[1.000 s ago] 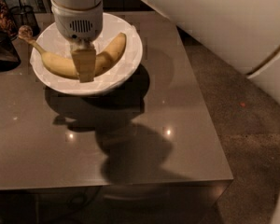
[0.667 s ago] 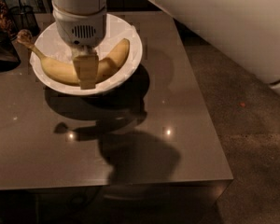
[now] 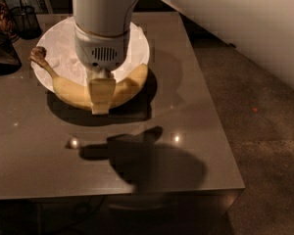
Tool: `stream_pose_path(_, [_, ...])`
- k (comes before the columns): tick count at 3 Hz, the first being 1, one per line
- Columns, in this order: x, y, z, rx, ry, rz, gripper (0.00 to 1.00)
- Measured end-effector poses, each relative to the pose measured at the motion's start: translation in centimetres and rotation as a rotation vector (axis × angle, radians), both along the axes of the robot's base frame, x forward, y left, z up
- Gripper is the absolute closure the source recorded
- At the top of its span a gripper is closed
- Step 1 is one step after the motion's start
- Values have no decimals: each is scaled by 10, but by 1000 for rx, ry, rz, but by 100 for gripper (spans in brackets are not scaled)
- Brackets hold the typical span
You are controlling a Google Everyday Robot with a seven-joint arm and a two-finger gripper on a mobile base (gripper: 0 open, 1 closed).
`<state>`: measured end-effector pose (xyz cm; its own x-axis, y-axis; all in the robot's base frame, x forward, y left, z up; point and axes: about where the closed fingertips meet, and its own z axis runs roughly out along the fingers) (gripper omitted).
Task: Pick banana from white bowl
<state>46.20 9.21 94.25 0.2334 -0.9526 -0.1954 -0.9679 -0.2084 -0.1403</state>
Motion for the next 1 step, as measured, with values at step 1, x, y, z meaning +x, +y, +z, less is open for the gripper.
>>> stream_pose_path(1, [-1, 0, -1, 1, 5, -1, 100])
